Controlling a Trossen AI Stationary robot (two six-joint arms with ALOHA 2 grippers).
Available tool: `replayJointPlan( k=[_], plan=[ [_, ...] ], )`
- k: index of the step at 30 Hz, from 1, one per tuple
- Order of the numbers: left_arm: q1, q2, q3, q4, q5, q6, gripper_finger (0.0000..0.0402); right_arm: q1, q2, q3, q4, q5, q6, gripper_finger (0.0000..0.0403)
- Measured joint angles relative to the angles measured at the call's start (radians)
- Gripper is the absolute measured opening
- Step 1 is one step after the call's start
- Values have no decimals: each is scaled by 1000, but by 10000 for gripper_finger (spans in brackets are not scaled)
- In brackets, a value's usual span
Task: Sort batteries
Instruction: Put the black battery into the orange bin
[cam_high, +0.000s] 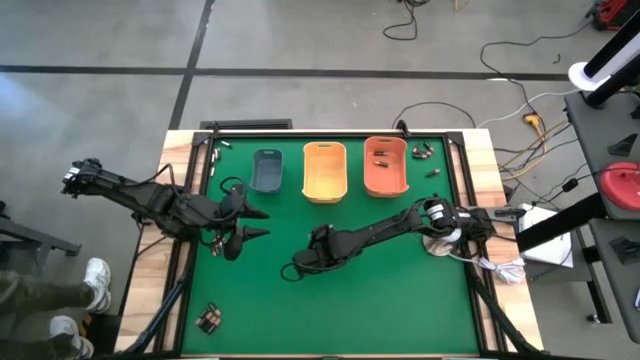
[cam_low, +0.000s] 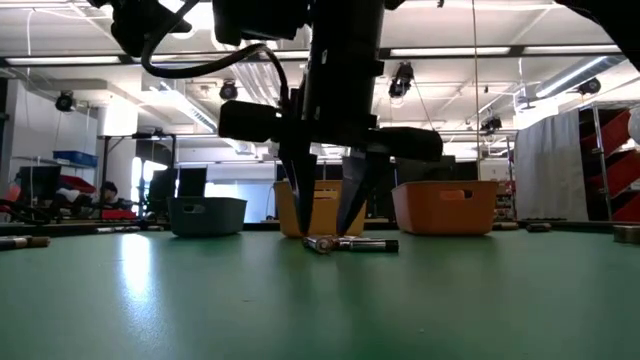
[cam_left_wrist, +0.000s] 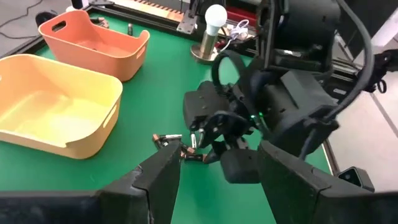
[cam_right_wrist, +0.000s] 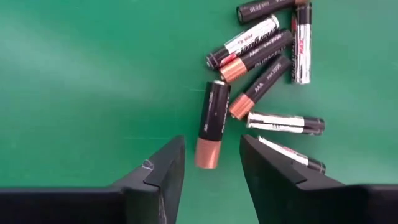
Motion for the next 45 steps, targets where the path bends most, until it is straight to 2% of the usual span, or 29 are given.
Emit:
replayJointPlan(
  k=[14, 21, 28, 34, 39, 45],
  plan=[
    [0, 3, 0, 2, 0, -1, 191, -33, 19, -29, 63, -89, -24, 103],
    [-1, 3, 0, 2, 0, 3, 191, -43, 20, -47, 82, -79, -55, 91],
    [0, 3, 0, 1, 0, 3, 191, -49, 23, -51, 93, -86, -101, 53],
    [0, 2, 0, 3, 0, 3, 191, -53, 19, -20, 84, -184, -134, 47],
    [0, -1, 6, 10, 0, 41, 191, -58, -34, 52, 60, -237, -231, 50],
    [0, -3, 6, 55, -4, 68, 191, -143, -149, 82, 10, -232, -493, 51]
  ],
)
